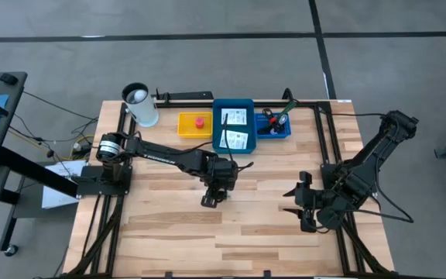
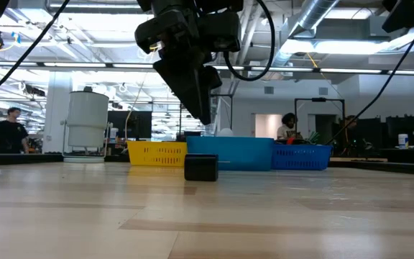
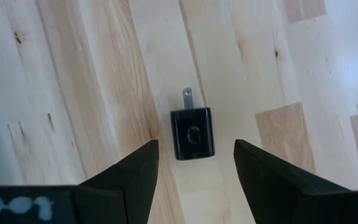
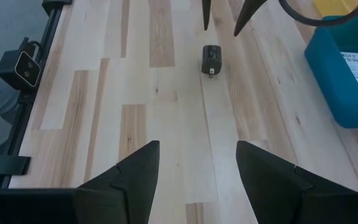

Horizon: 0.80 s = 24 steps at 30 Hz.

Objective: Pick and place items into bin
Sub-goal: Put the black charger adapter into the yellow bin

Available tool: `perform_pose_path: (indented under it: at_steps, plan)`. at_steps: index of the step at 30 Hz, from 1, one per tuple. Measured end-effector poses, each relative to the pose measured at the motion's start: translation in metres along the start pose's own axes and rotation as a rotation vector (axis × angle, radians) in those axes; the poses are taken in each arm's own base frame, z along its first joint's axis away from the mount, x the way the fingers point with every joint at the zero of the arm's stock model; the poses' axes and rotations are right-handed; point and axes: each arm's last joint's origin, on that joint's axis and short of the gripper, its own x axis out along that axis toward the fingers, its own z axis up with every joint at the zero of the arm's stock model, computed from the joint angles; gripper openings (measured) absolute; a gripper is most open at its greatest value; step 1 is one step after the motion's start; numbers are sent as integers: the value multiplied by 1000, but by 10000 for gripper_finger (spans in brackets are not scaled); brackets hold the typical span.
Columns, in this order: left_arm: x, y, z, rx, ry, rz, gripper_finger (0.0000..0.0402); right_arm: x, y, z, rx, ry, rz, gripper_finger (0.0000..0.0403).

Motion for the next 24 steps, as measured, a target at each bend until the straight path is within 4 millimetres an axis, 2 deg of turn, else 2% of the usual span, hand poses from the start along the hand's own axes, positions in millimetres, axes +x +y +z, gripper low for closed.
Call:
perform_pose_path:
  at_steps: [6,16,24]
  plan:
    - [0,0,0,-7,-2,-11,201,0,0,0,1,0,1,209]
    - [1,0,1,-23,-13,9,242,0,1,0,4,16,22,209]
    - [29,-3,0,-16,58,-9,247,0,0,-1,19,25,17,209]
